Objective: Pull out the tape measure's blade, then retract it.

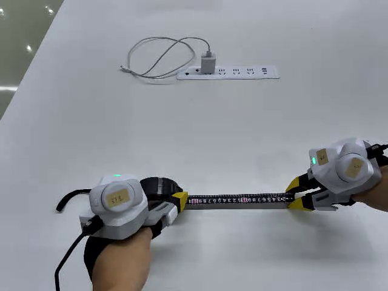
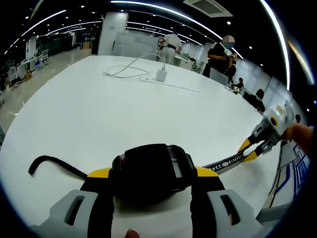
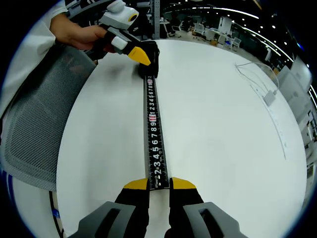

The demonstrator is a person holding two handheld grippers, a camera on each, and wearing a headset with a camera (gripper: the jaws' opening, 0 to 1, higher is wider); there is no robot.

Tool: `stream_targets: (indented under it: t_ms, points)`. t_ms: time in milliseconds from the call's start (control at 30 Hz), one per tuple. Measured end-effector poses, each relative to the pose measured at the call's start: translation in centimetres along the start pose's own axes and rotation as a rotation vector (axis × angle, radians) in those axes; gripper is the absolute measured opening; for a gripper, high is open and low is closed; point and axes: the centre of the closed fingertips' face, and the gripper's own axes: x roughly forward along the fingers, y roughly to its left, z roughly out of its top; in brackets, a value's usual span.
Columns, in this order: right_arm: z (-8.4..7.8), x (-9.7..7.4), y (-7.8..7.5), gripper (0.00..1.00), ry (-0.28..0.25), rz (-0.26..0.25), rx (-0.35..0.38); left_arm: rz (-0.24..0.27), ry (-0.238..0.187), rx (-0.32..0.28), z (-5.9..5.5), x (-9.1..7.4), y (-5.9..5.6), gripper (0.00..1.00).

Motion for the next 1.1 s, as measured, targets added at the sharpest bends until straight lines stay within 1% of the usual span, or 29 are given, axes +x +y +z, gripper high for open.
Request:
stream_targets:
  t_ms: [400,700,833,1100]
  points:
    - [1.3,0.3,0.0,0.11,-0.017,0.001,-0.005,-0.007,-0.001,-0.006,0.0,0.0,0.0,0.58]
    - [1.9,0.7,-0.2,0.11,-0.034,0.004,-0.017,-0.01,-0.001,-0.018,0.0,-0.1,0.1,0.58]
    - [2.7,0.9,-0.1,0.11,-0.052,0.005,-0.017,-0.012,-0.006,-0.03,0.1,-0.1,0.1,0.58]
    - [3.0,1.4,-0.4,0.11,-0.061,0.01,-0.019,-0.013,-0.007,-0.032,0.1,-0.1,0.1,0.58]
